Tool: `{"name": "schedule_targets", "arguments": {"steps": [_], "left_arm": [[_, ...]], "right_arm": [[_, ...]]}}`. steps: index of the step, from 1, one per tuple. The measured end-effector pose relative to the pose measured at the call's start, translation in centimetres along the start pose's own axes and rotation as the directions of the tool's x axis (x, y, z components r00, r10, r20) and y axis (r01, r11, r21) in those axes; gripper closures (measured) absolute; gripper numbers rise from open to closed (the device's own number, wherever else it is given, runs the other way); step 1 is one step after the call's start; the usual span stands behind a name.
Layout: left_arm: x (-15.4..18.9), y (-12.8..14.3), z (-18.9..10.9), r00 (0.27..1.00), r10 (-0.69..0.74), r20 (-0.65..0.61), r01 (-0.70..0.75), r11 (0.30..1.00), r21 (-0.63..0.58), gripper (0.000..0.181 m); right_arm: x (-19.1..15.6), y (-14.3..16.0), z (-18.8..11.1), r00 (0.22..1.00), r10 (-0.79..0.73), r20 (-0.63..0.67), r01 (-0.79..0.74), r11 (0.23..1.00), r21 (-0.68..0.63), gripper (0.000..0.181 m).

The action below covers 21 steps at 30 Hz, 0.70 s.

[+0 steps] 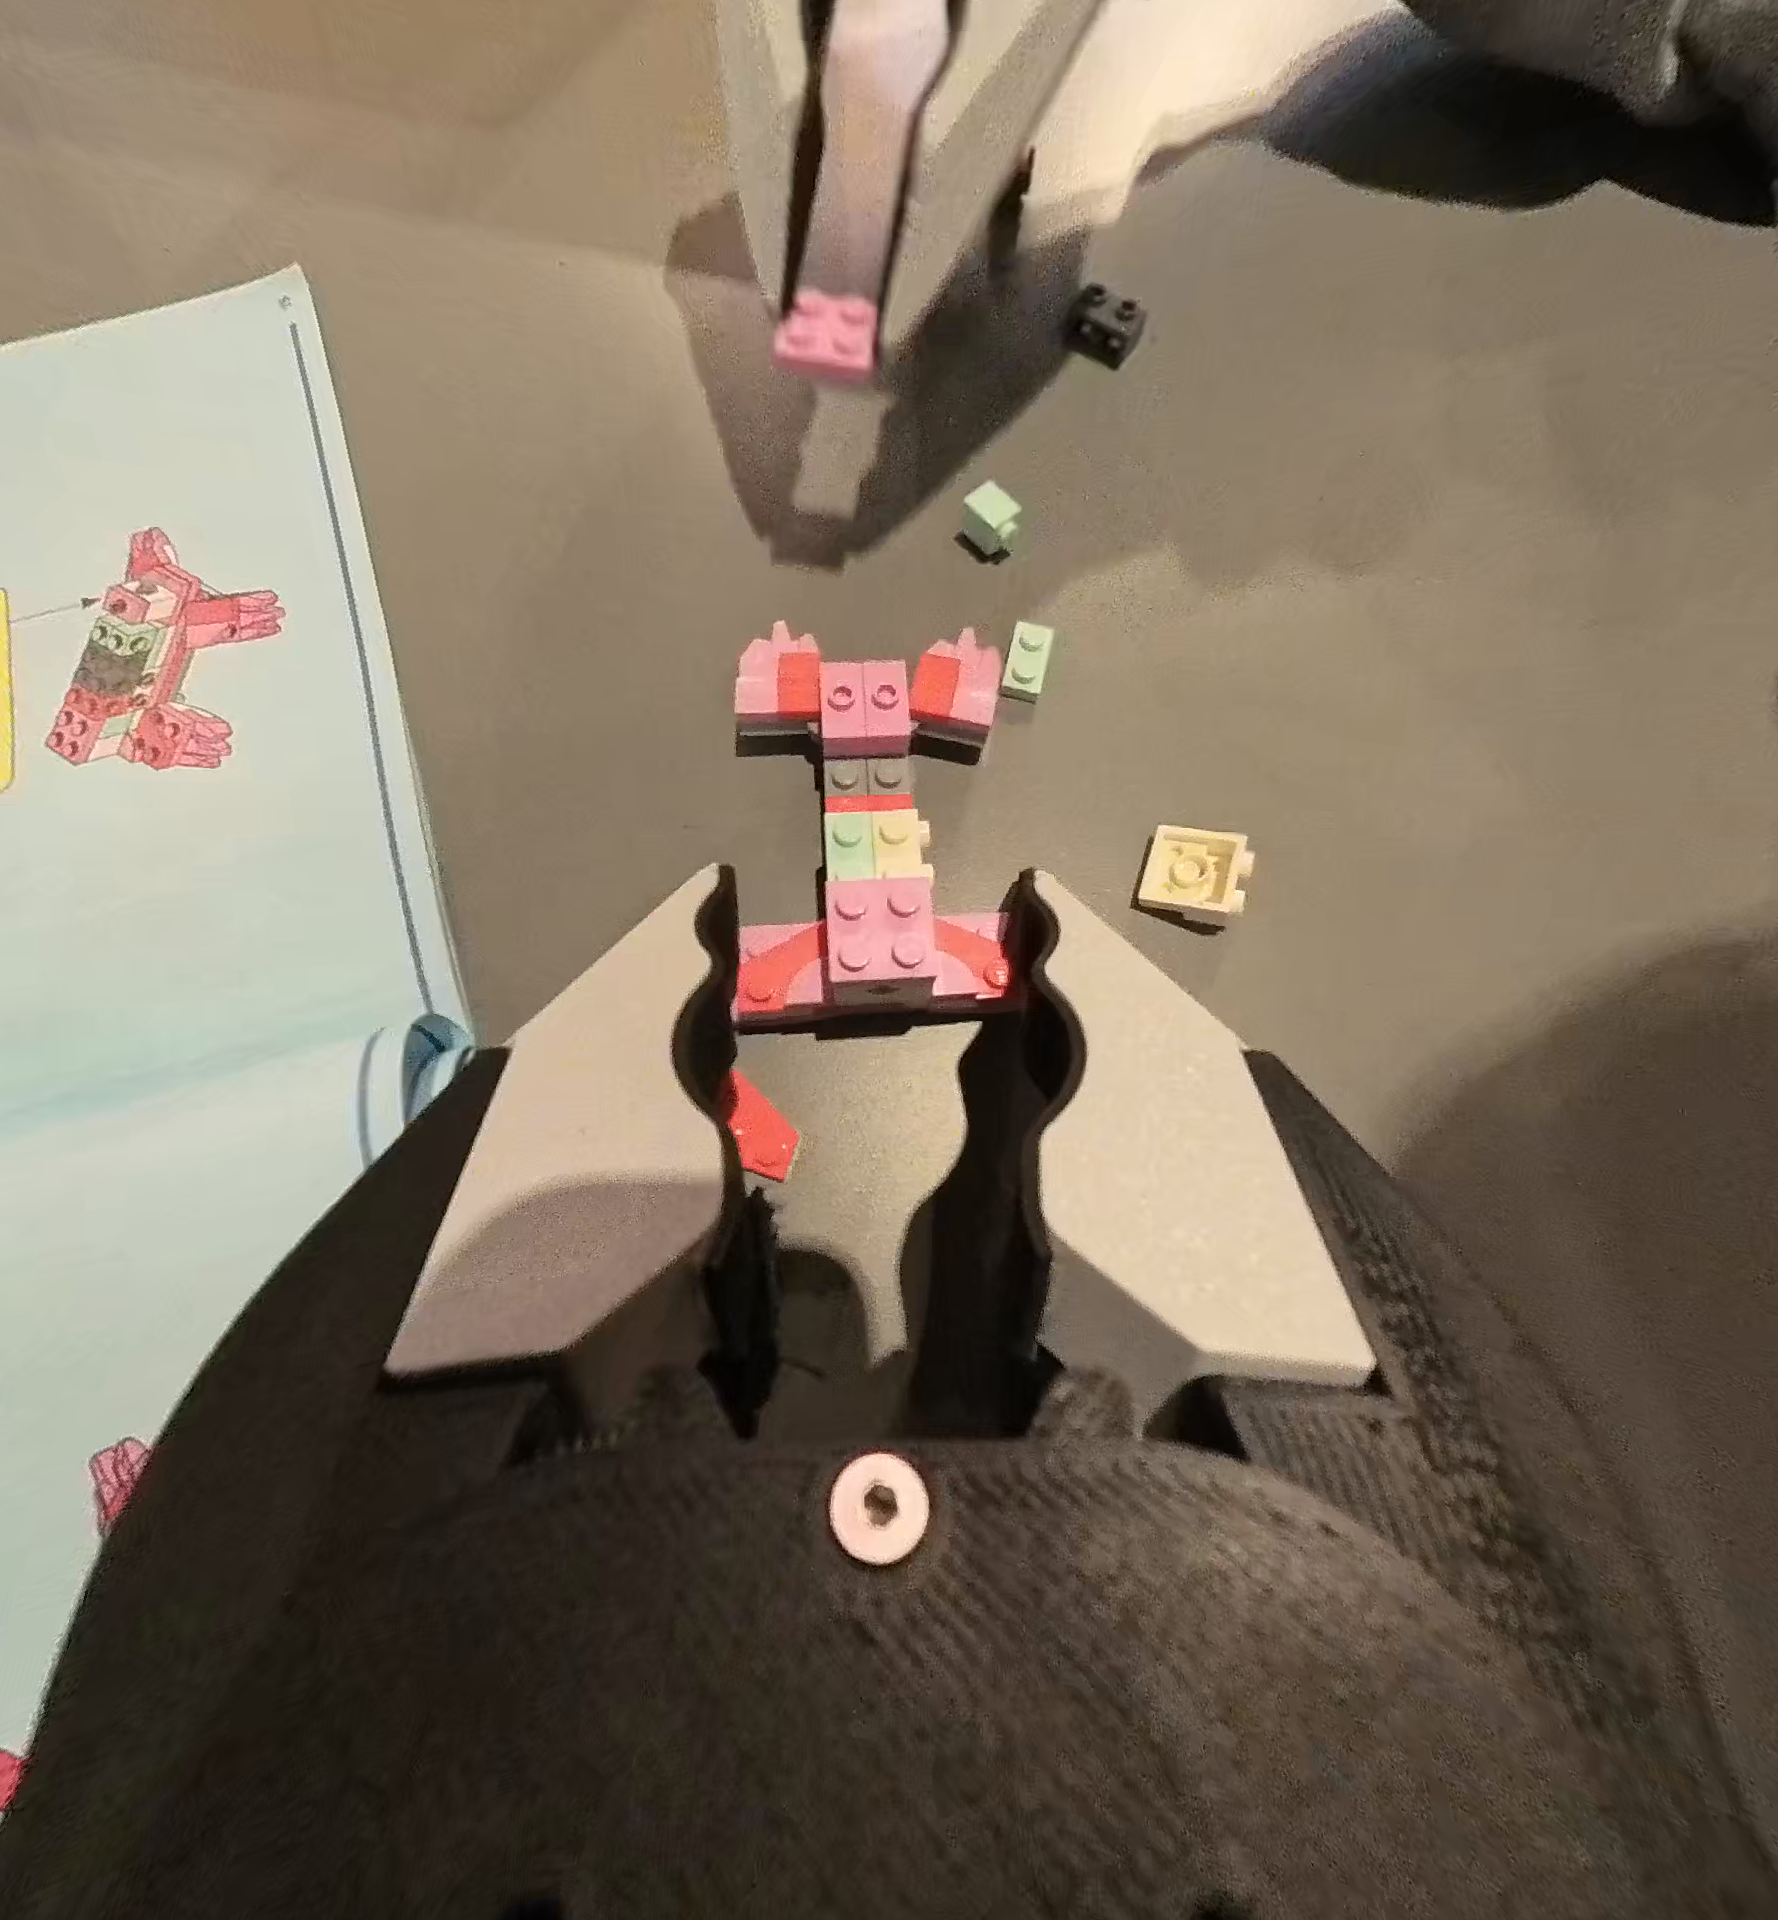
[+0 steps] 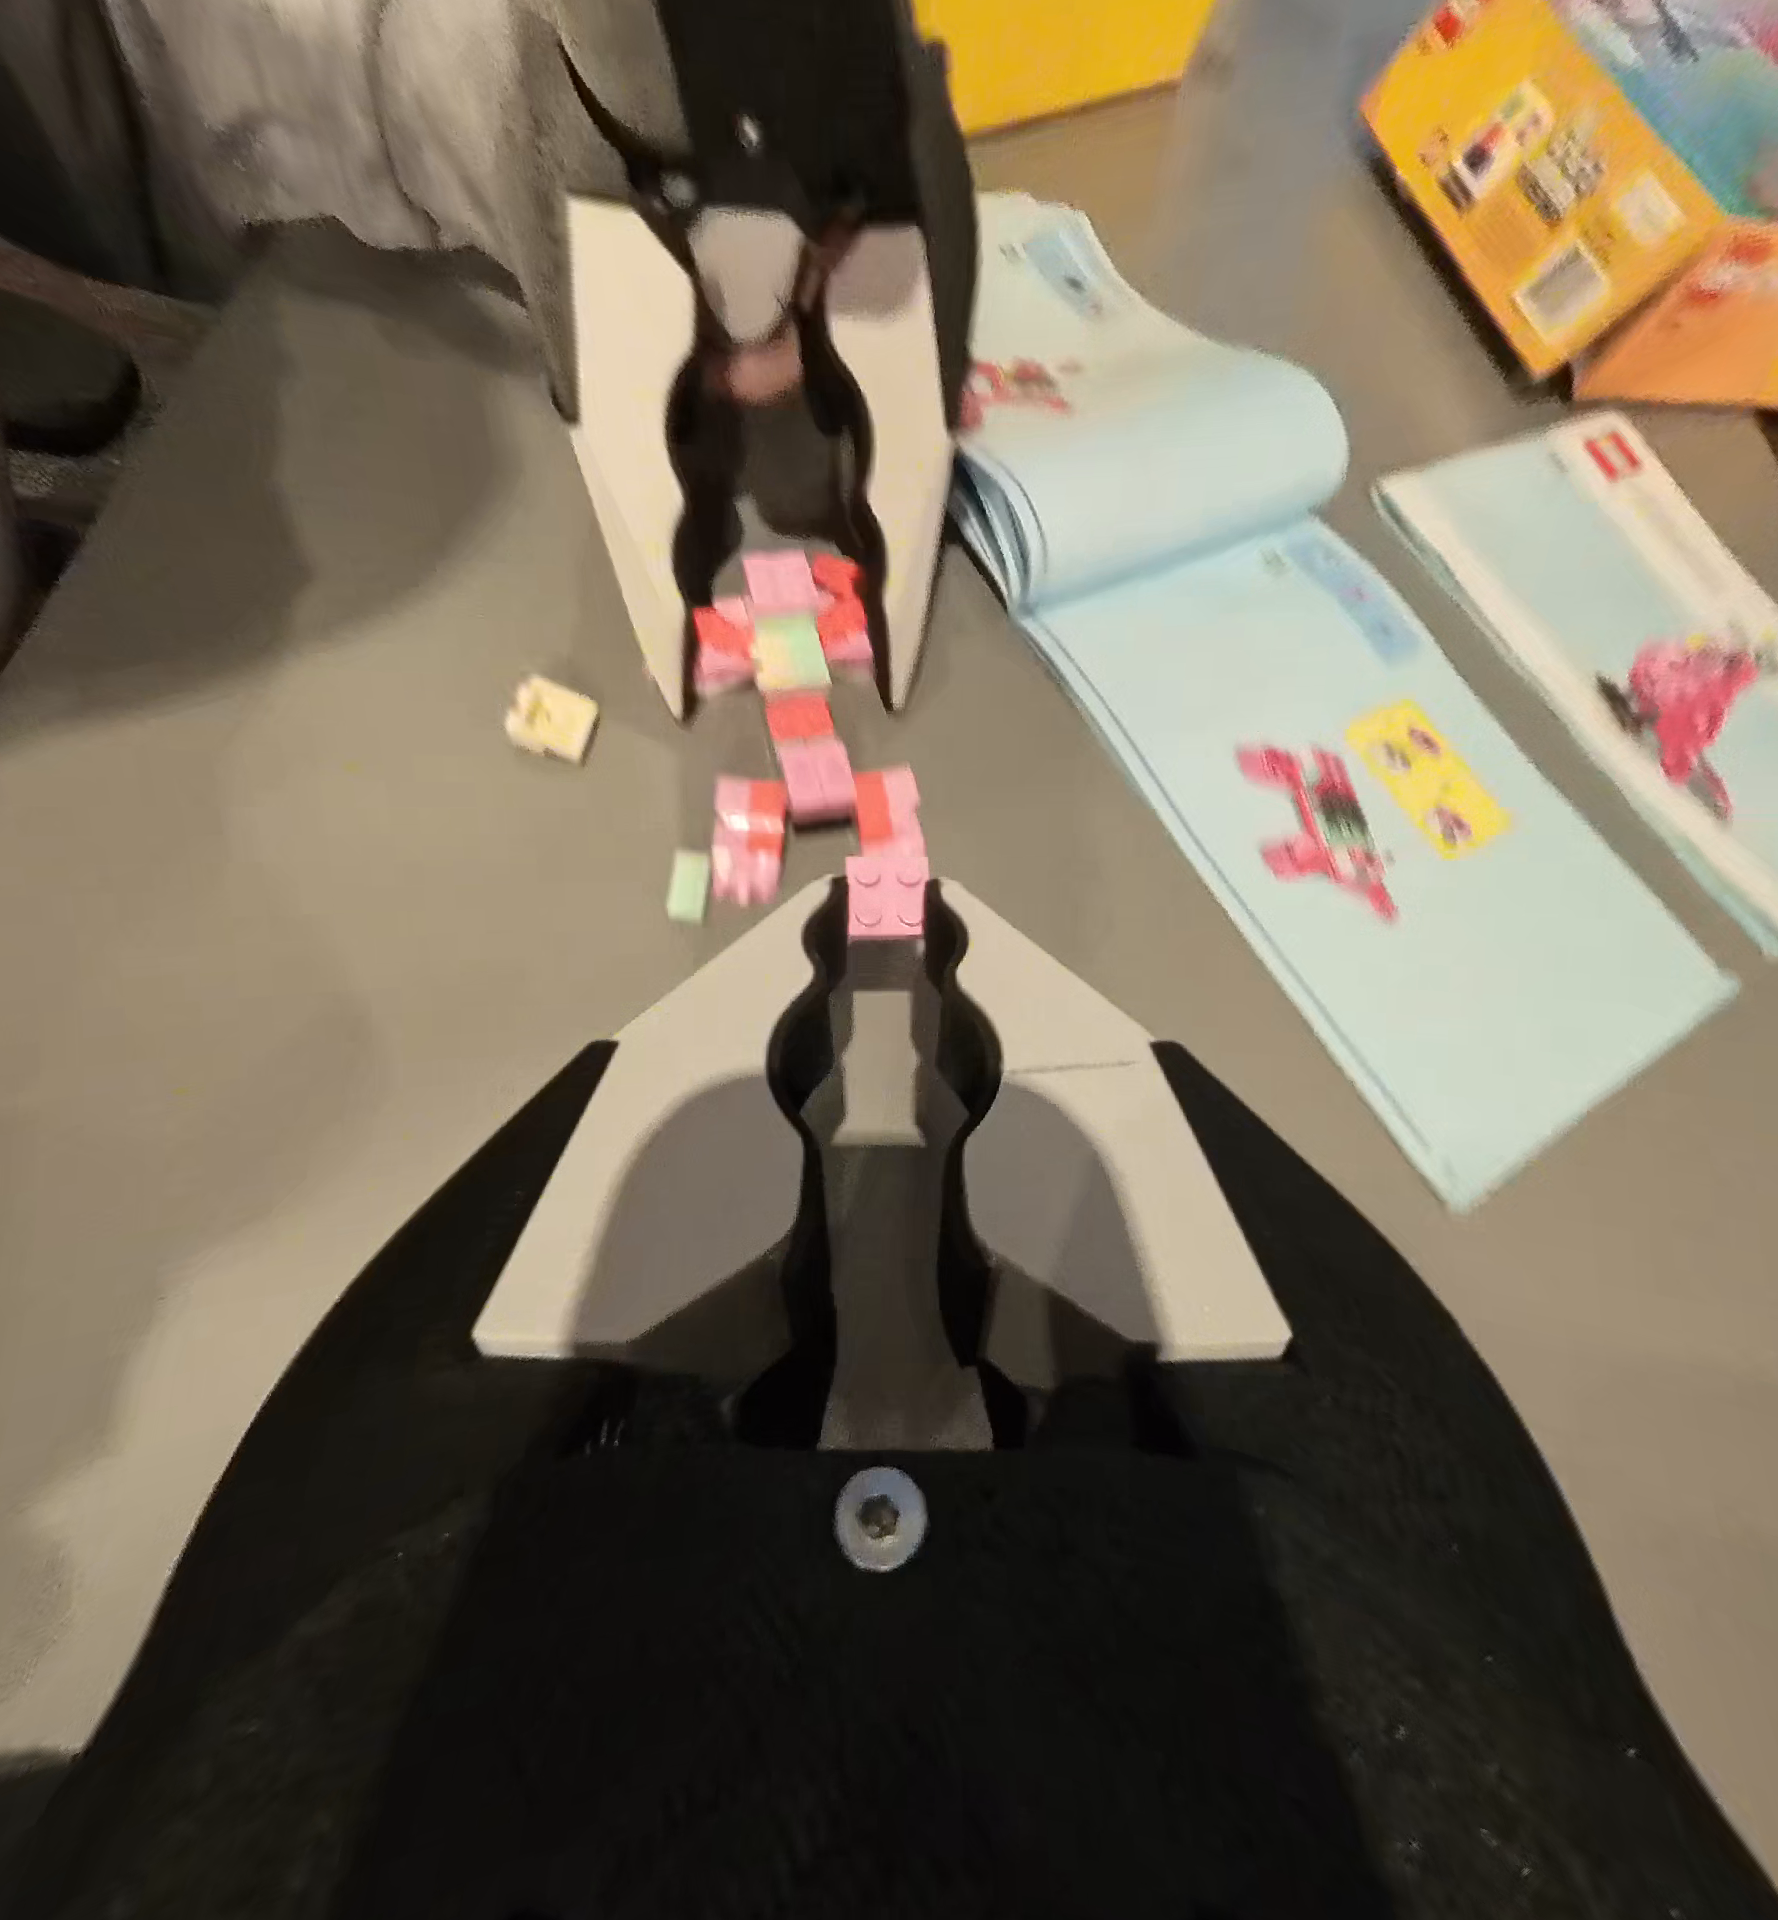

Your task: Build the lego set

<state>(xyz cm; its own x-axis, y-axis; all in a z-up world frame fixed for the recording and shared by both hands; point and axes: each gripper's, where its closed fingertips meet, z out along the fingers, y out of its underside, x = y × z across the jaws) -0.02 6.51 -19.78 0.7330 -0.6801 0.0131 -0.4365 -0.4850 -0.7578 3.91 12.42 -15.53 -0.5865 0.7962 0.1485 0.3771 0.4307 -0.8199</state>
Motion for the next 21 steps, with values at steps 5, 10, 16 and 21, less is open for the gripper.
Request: {"name": "schedule_targets", "arguments": {"steps": [5,10,16,21], "left_arm": [[0.0,0.0,-0.4,1.0,0.012,0.009,-0.013,1.0,0.014,0.129],[-0.2,0.5,-1.1,0.999,0.033,0.034,-0.033,0.999,0.019,0.131],[0.0,0.5,-1.1,1.0,0.023,0.014,-0.023,1.0,0.021,0.131],[0.5,0.2,-1.6,0.999,0.006,-0.04,-0.003,0.998,0.056,0.132]], "right_arm": [[-2.0,-2.2,4.5,0.994,-0.104,0.044,0.107,0.991,-0.076,0.169],[-2.7,-2.6,6.3,0.992,-0.057,0.117,0.067,0.994,-0.085,0.169],[-2.6,-2.4,7.1,0.992,-0.076,0.099,0.09,0.985,-0.149,0.168],[-2.8,-2.3,7.1,0.992,-0.057,0.114,0.076,0.982,-0.172,0.169]]}}
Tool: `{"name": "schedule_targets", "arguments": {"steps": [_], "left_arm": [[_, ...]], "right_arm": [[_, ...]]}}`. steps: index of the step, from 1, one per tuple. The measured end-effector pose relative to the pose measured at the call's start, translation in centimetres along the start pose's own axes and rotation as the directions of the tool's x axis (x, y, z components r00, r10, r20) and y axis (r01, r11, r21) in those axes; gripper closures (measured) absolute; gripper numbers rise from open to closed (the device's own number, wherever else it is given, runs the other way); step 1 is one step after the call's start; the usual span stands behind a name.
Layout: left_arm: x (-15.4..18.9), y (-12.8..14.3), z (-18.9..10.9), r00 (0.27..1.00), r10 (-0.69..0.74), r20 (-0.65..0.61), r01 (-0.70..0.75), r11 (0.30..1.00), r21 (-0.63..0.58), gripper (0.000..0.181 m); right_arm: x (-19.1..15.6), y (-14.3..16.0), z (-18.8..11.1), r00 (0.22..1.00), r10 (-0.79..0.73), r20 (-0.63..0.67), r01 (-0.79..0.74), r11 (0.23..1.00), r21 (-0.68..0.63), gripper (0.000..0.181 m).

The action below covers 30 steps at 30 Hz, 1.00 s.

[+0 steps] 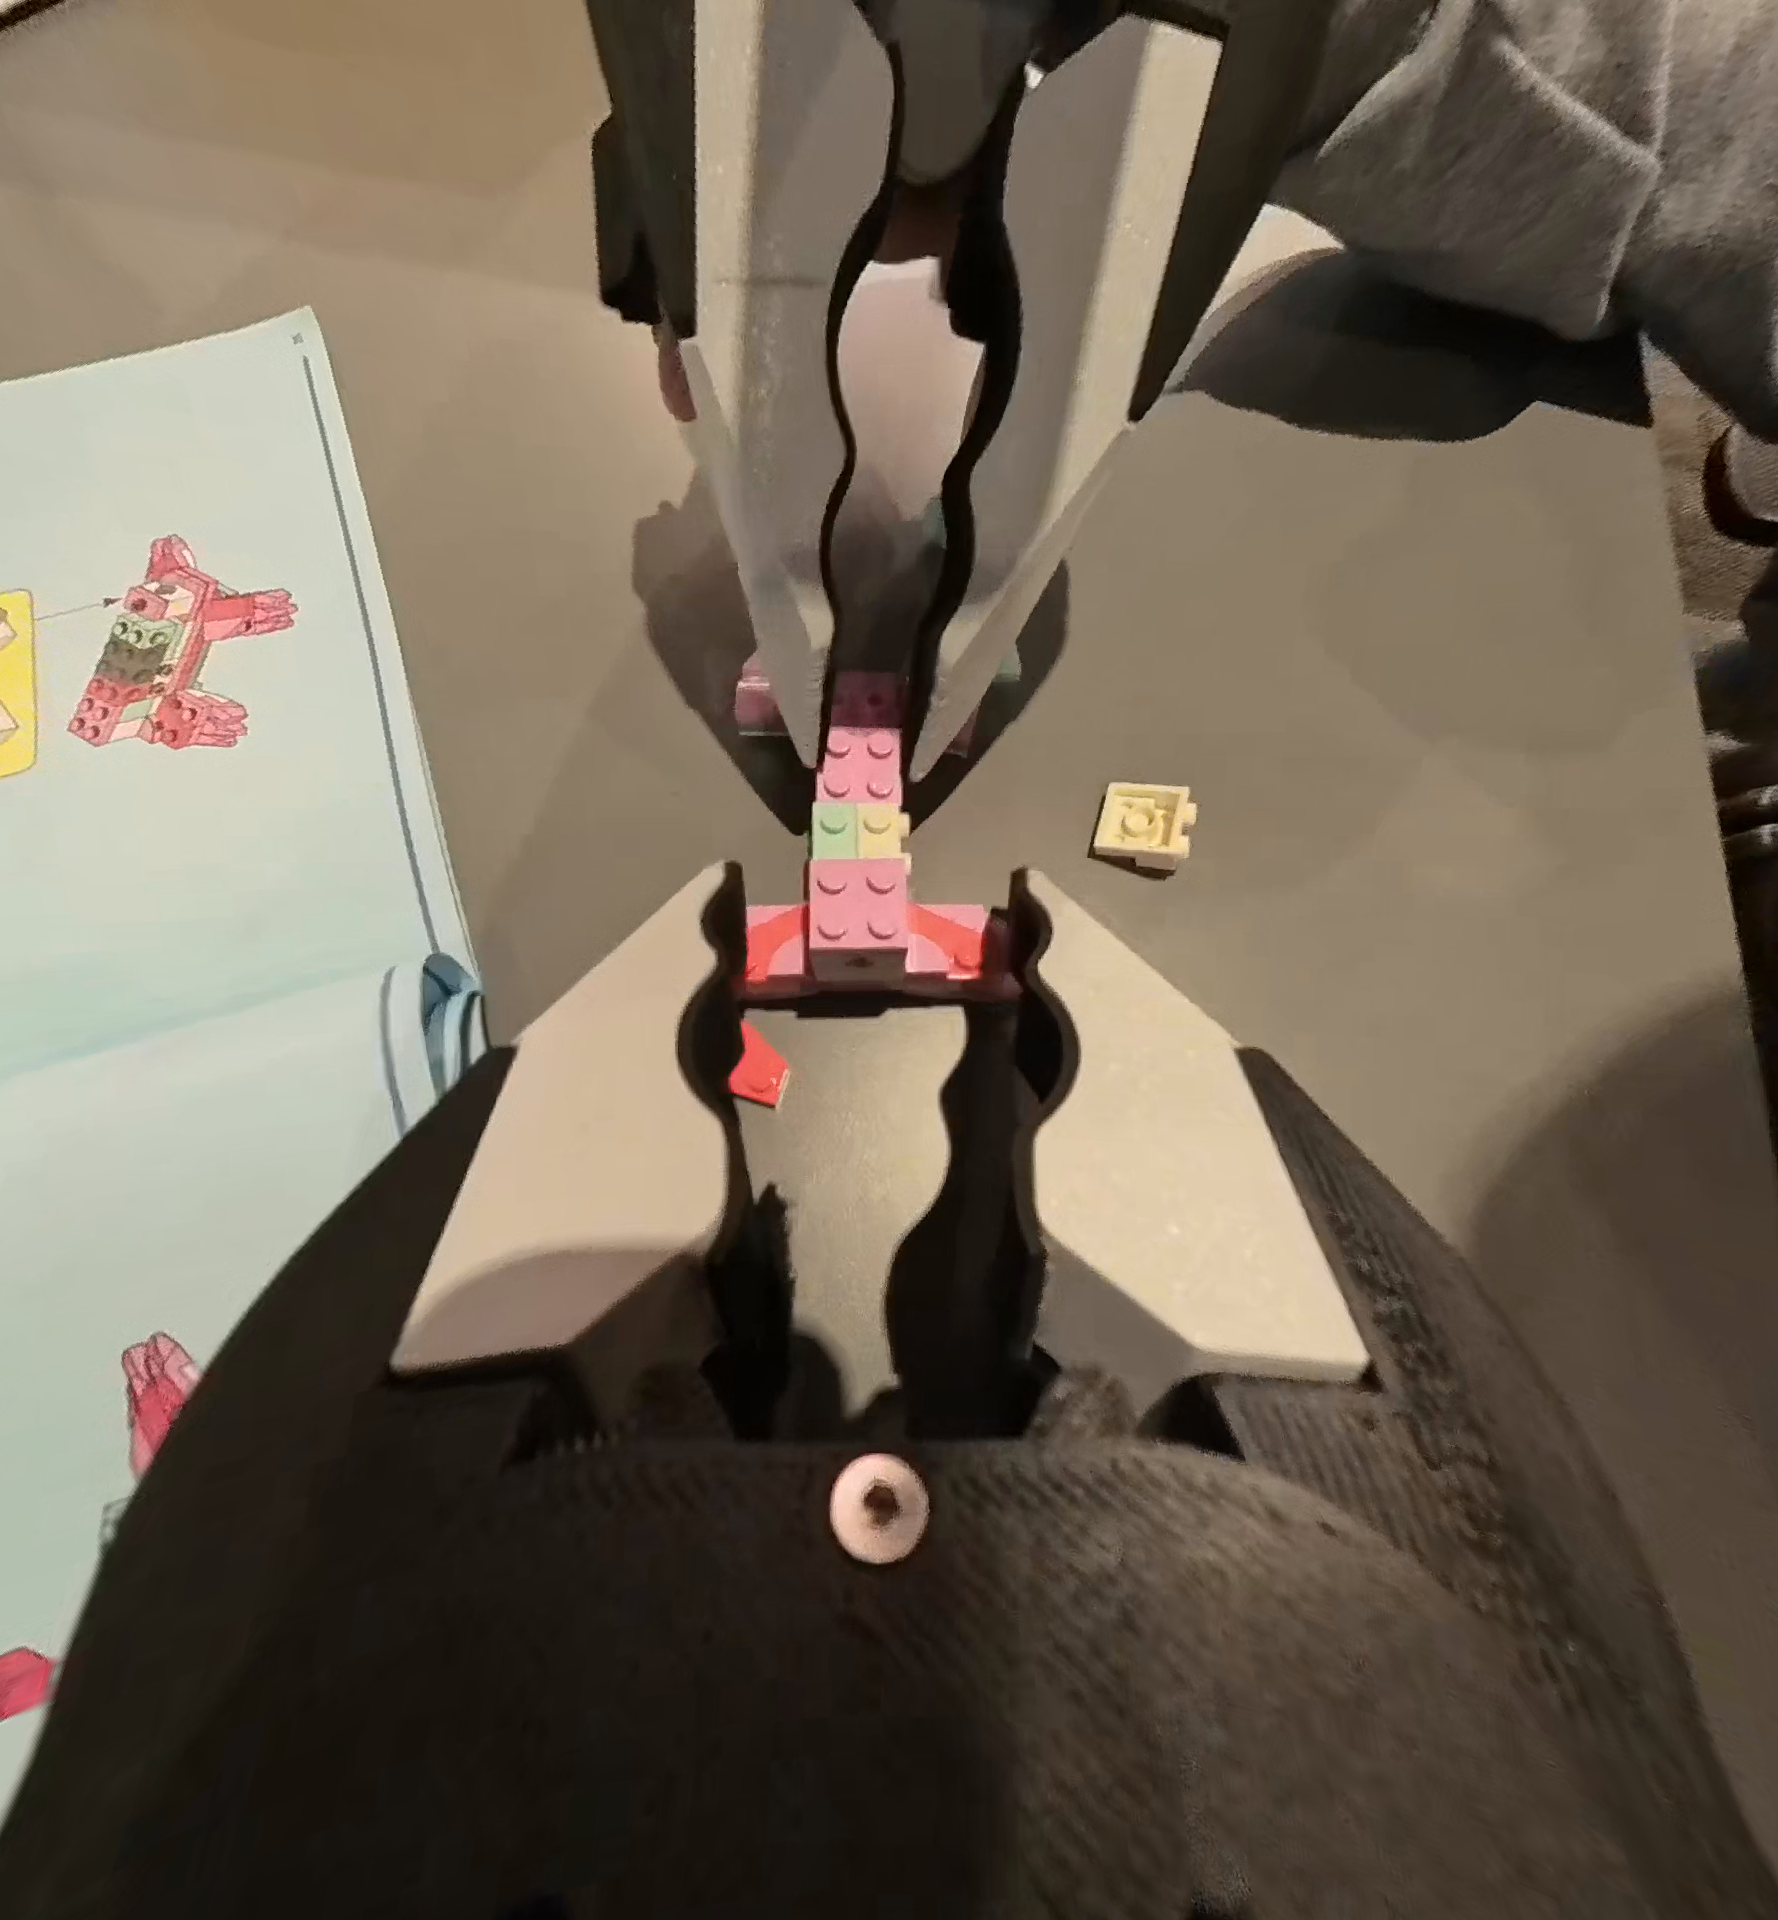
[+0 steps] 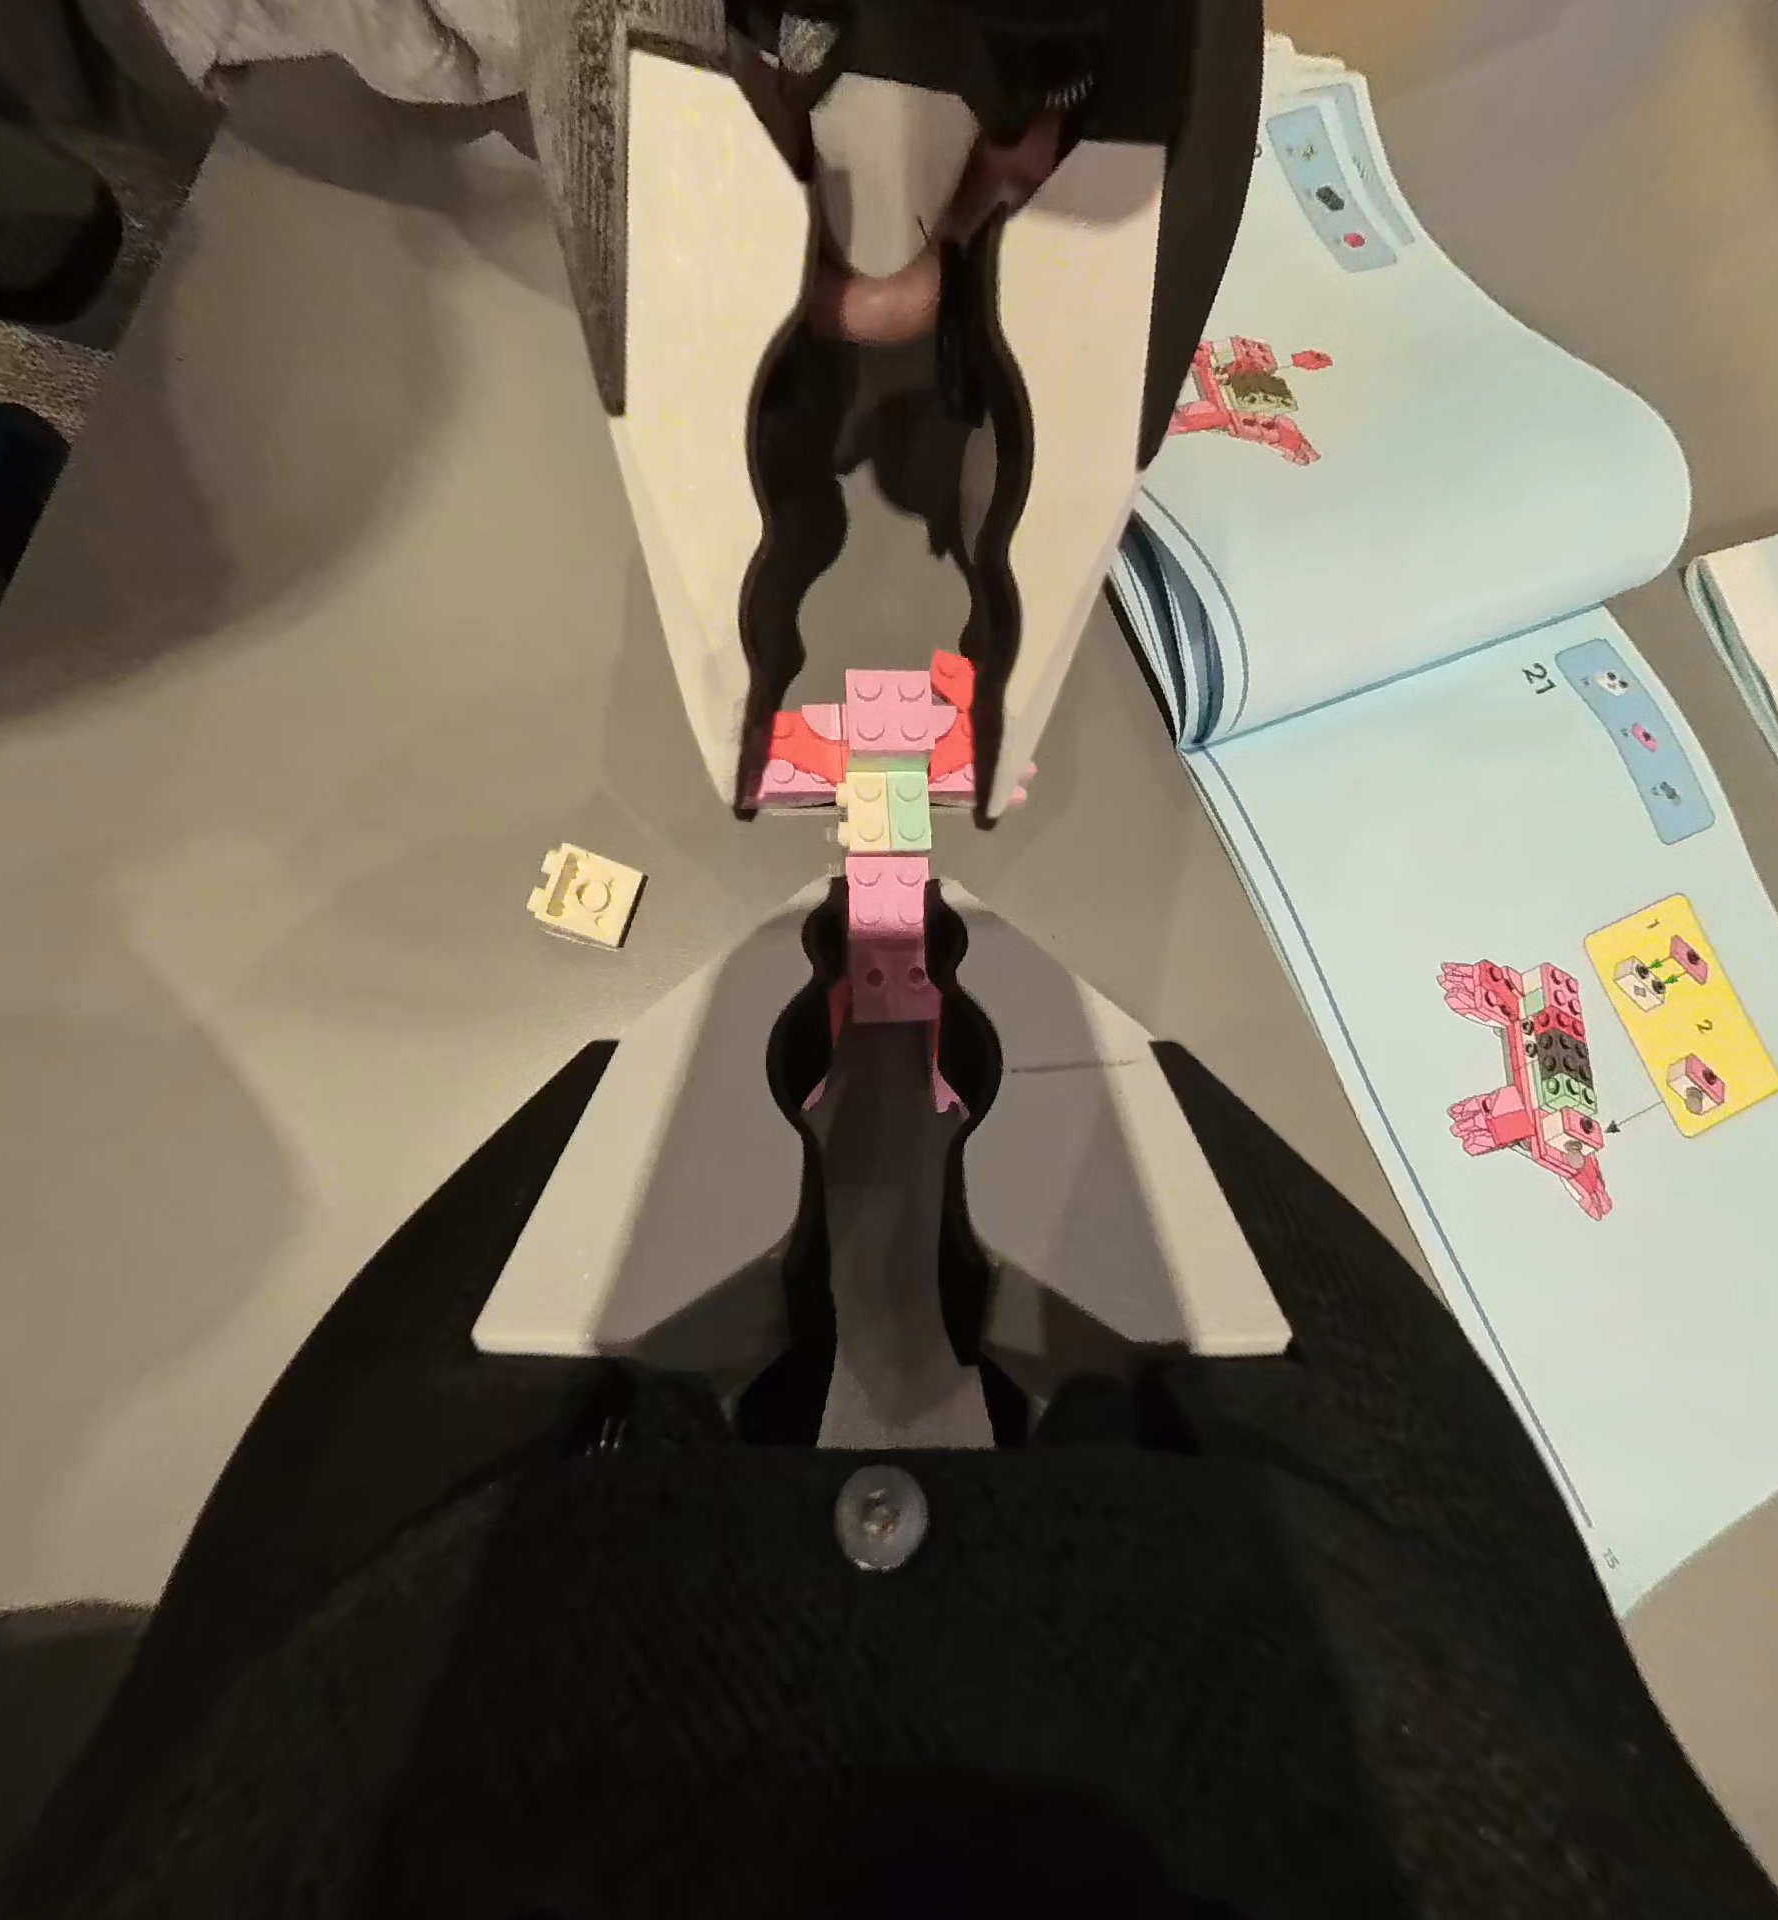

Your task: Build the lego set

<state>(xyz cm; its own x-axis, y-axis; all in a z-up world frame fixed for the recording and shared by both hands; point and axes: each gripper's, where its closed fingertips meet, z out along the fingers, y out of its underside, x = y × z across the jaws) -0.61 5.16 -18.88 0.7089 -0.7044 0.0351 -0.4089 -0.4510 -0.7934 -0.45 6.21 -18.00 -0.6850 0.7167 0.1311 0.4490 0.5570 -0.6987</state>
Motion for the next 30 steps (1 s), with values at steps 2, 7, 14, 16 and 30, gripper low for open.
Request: {"name": "schedule_targets", "arguments": {"steps": [2,7,14,16,30], "left_arm": [[0.0,0.2,0.0,1.0,-0.02,-0.013,0.02,1.0,-0.007,0.137],[0.0,0.2,0.0,0.999,-0.036,-0.024,0.036,0.999,-0.008,0.158],[-0.3,0.2,0.0,0.999,-0.053,-0.013,0.053,0.999,-0.006,0.163],[-0.3,0.2,0.0,0.999,-0.052,-0.012,0.052,0.999,-0.006,0.164],[-0.8,-0.4,-0.5,0.992,-0.129,-0.016,0.129,0.991,0.043,0.164]], "right_arm": [[0.0,0.0,0.1,1.0,0.007,0.001,-0.007,1.0,-0.004,0.169],[-0.1,-0.1,0.3,1.0,0.017,0.002,-0.017,1.0,-0.002,0.168],[0.0,-0.1,0.4,1.0,0.007,-0.024,-0.007,1.0,-0.006,0.168],[-0.1,-0.2,0.5,1.0,0.012,-0.024,-0.012,1.0,0.001,0.168],[0.5,0.0,0.7,0.993,-0.021,-0.116,0.022,1.0,0.002,0.144]]}}
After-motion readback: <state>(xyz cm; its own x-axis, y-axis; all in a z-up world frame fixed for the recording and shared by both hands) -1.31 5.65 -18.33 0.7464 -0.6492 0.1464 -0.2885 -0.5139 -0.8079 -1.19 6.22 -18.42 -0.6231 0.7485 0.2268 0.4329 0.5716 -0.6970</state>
